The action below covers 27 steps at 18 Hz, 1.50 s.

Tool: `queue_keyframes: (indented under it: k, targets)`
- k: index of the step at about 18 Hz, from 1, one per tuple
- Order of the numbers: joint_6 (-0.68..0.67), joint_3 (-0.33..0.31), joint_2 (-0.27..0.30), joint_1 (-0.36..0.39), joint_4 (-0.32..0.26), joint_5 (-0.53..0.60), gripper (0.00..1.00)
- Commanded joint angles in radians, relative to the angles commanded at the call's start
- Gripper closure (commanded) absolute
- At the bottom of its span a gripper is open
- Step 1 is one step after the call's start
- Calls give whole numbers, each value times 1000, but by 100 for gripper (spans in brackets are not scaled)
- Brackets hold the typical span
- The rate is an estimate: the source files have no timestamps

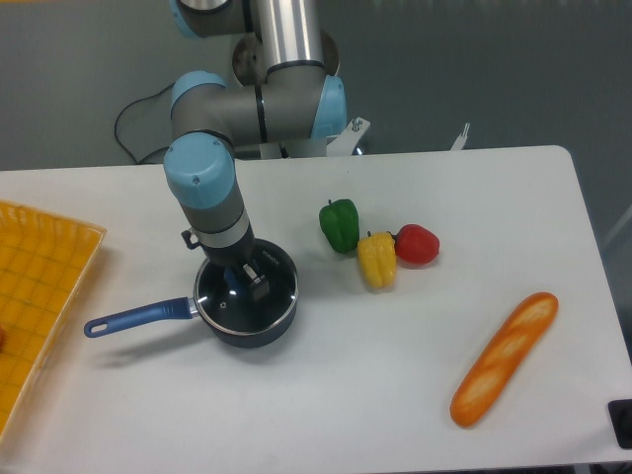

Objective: Open the lid
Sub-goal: 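Lift the glass lid up off the saucepan by its knob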

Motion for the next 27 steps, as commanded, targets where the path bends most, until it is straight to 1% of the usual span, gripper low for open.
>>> queue_keyframes:
  k: [2, 5, 7, 10, 21, 23, 27]
  targets:
    - [0, 5, 2, 2, -5, 0, 49]
    - [0, 11, 3, 8, -29, 0, 49]
    - [2, 12, 11, 21, -34, 0, 49]
    - [8, 15, 26, 44, -71, 0, 49]
    - [20, 66, 29, 120, -81, -20, 49]
    - [41, 74, 26, 141, -90, -18, 49]
    - [64, 75, 20, 173, -95, -11, 50]
